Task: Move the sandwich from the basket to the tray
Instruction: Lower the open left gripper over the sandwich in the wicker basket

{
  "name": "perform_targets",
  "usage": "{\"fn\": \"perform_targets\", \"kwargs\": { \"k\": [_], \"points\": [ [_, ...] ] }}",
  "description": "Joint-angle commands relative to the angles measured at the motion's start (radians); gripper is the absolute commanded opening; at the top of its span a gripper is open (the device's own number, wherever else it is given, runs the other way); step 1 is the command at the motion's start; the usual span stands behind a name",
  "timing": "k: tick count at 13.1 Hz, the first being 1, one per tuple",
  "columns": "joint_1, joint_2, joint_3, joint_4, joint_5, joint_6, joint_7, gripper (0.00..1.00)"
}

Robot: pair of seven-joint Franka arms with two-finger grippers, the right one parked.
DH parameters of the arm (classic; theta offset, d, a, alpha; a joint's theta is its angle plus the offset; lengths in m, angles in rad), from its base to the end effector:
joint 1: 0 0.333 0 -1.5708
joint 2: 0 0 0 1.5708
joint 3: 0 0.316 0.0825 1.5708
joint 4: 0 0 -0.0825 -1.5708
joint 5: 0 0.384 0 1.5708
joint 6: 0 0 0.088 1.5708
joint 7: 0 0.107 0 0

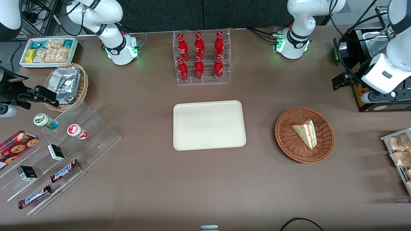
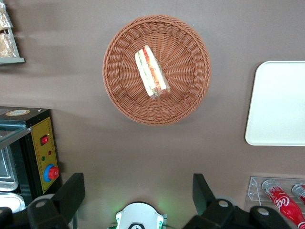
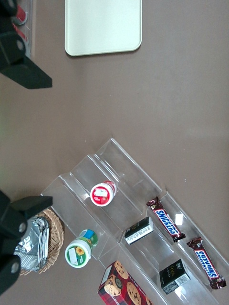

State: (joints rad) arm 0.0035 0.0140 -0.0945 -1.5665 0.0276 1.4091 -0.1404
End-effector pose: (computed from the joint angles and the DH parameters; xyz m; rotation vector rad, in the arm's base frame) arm 0.5382 -0.0454 0.6062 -3.0840 -0.0793 0.2585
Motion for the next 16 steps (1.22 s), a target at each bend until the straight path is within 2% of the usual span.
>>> {"fn": "perform_targets", "kwargs": {
  "k": [1, 3, 9, 12, 16],
  "points": [
    [0.009, -0.012, 0.001, 0.011, 0.002, -0.025, 0.022, 1.00],
    [0.009, -0.012, 0.001, -0.018, 0.003, -0.021, 0.016, 1.00],
    [0.010, -0.023, -0.001, -0.243, 0.003, 0.117, 0.001, 1.00],
    [0.010, -0.022, -0.001, -0.361, 0.005, 0.282, -0.132, 1.00],
    [0.021, -0.011, -0.001, -0.509, 0.005, 0.526, -0.221, 1.00]
  ]
}}
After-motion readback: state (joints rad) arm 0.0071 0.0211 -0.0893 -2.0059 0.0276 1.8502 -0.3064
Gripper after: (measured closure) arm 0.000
